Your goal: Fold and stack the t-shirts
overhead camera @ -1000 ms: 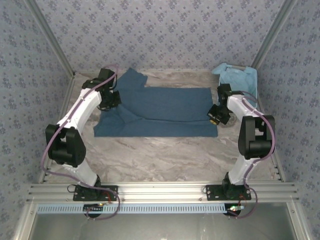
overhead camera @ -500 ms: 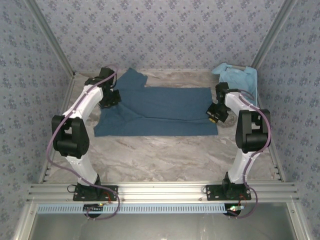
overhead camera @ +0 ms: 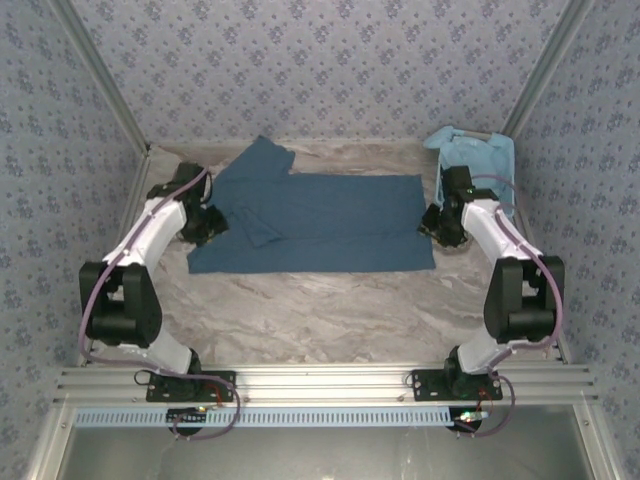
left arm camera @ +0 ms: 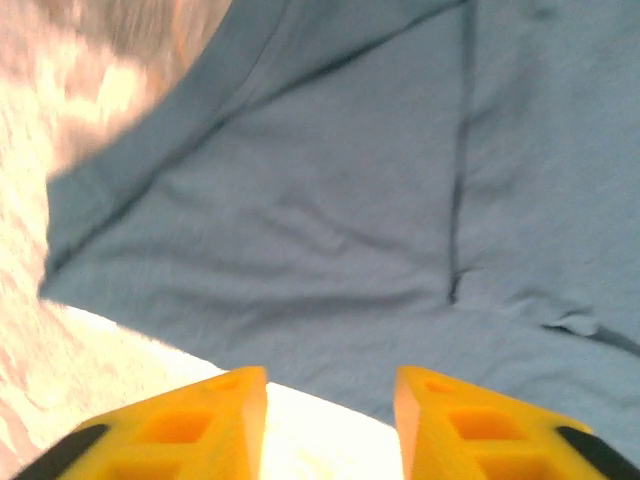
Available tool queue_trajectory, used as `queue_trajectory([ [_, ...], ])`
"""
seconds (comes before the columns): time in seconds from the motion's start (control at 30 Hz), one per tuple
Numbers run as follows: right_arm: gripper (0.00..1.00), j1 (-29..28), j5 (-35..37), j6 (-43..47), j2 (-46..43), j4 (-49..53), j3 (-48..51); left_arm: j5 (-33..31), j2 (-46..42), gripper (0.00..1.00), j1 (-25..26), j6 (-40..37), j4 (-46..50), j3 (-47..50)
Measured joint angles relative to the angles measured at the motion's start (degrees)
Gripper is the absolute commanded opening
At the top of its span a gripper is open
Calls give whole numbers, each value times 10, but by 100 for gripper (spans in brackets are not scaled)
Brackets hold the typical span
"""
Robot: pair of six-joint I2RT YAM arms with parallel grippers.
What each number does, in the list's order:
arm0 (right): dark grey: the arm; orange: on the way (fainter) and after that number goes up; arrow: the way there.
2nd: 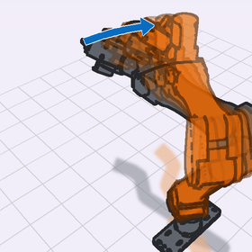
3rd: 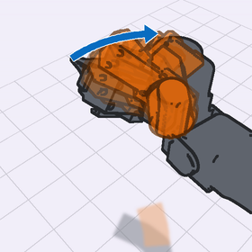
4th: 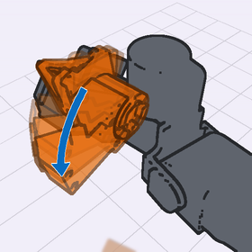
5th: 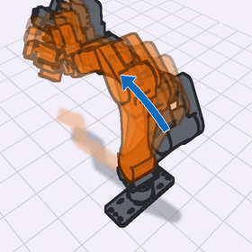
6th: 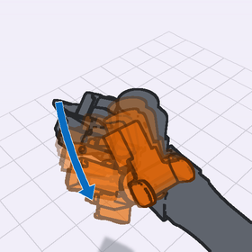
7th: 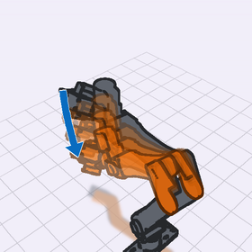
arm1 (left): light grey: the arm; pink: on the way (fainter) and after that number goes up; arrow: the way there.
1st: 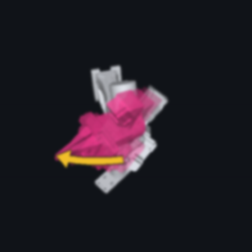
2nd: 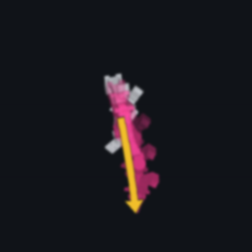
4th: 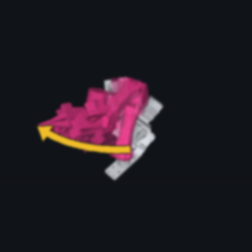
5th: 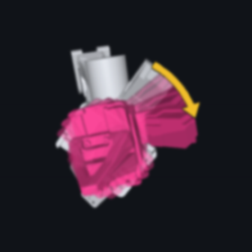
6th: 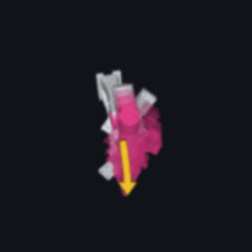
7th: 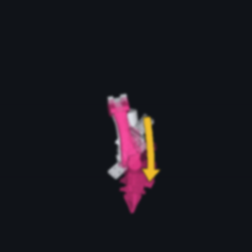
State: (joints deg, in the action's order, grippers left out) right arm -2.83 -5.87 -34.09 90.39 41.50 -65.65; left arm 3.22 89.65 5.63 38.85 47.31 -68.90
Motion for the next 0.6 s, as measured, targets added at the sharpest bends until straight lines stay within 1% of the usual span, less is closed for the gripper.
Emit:
queue_trajectory([
  [0.1, 17, -11, -7, -8, -4, -10, 44, 29, 5, 25, -12, 31, -24, 51],
  [0.2, 15, -20, -12, -10, 19, -20, 59, 51, 32, 22, -19, 54, -56, 63],
  [0.33, 15, -21, -14, -15, 63, -40, 58, 56, 80, 20, -27, 68, -100, 61],
  [0.43, 17, -20, -9, -21, 94, -37, 53, 49, 111, 19, -36, 74, -112, 61],
  [0.6, 18, -20, -3, -32, 107, -23, 46, 34, 117, 19, -48, 80, -123, 77],
])
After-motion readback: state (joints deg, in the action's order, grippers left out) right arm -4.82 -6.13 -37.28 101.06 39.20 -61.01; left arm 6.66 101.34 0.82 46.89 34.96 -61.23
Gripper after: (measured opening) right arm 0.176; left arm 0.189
